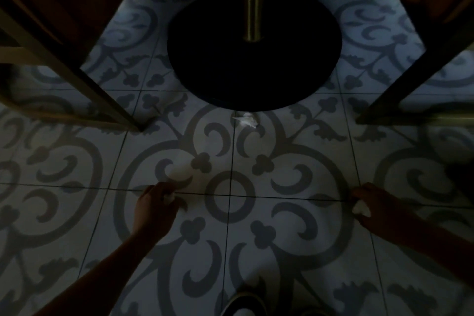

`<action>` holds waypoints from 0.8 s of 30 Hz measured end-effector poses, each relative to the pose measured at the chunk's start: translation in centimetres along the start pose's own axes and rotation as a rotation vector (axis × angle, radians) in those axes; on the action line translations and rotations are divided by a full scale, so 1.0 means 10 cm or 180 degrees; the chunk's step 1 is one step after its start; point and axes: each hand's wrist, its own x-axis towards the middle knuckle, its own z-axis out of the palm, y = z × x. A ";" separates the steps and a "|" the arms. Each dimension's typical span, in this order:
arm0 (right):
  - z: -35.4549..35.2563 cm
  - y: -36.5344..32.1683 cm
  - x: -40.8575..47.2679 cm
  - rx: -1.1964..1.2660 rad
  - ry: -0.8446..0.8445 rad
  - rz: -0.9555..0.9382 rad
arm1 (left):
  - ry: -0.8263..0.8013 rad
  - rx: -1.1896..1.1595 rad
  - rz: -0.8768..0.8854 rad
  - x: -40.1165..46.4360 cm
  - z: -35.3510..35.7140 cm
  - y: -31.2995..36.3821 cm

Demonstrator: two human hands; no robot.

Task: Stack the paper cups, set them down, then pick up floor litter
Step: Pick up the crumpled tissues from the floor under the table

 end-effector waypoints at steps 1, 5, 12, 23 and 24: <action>0.01 0.01 0.01 0.0077 0.0008 -0.0033 | 0.0029 0.0011 0.0019 0.01 0.02 -0.01; 0.05 0.06 0.05 0.0227 0.0041 -0.0193 | 0.0059 -0.0097 0.0060 -0.01 0.05 0.01; -0.36 -0.21 0.39 0.0130 -0.0047 -0.0542 | -0.0693 -0.2650 -0.0482 0.01 -0.15 0.66; -1.56 -1.15 0.87 0.0630 0.0831 -0.1711 | -0.1583 -0.5895 -0.1491 -0.03 -0.29 1.55; -1.59 -1.25 0.85 0.0730 0.0905 -0.1763 | -0.1640 -0.6014 -0.1596 -0.08 -0.24 1.57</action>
